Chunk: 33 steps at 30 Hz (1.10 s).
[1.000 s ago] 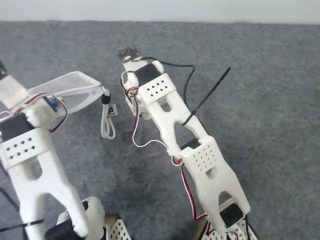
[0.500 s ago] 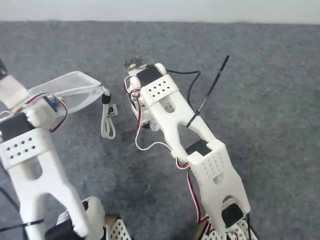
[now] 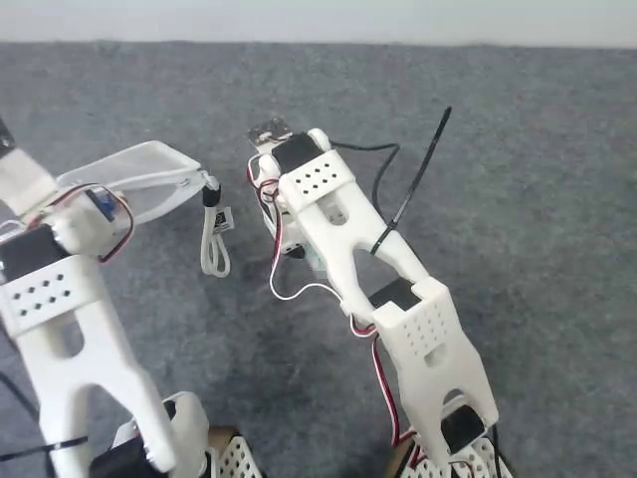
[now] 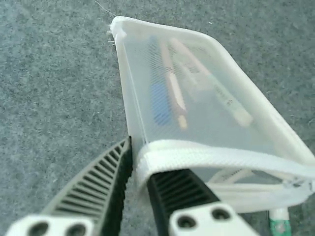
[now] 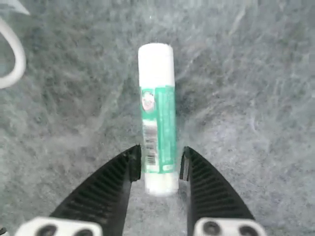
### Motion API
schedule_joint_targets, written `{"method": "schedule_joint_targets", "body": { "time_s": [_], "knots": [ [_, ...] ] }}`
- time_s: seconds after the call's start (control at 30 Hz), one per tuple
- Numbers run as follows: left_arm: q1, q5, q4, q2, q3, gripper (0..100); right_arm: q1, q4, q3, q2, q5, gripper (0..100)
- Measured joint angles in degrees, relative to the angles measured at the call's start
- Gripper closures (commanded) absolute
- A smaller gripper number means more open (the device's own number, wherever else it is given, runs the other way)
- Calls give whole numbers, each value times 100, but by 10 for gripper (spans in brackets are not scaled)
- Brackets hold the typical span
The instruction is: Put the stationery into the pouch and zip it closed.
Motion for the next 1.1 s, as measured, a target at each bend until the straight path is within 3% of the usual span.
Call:
{"method": "schedule_joint_targets", "body": {
  "time_s": [0.77,0.9,1.1],
  "knots": [
    [0,0,0,0,0,989,-79,-1178,0,756,0,881],
    [0,0,0,0,0,989,-79,-1222,0,862,62,987],
    [0,0,0,0,0,989,-62,-1222,0,862,448,992]
  ]
}}
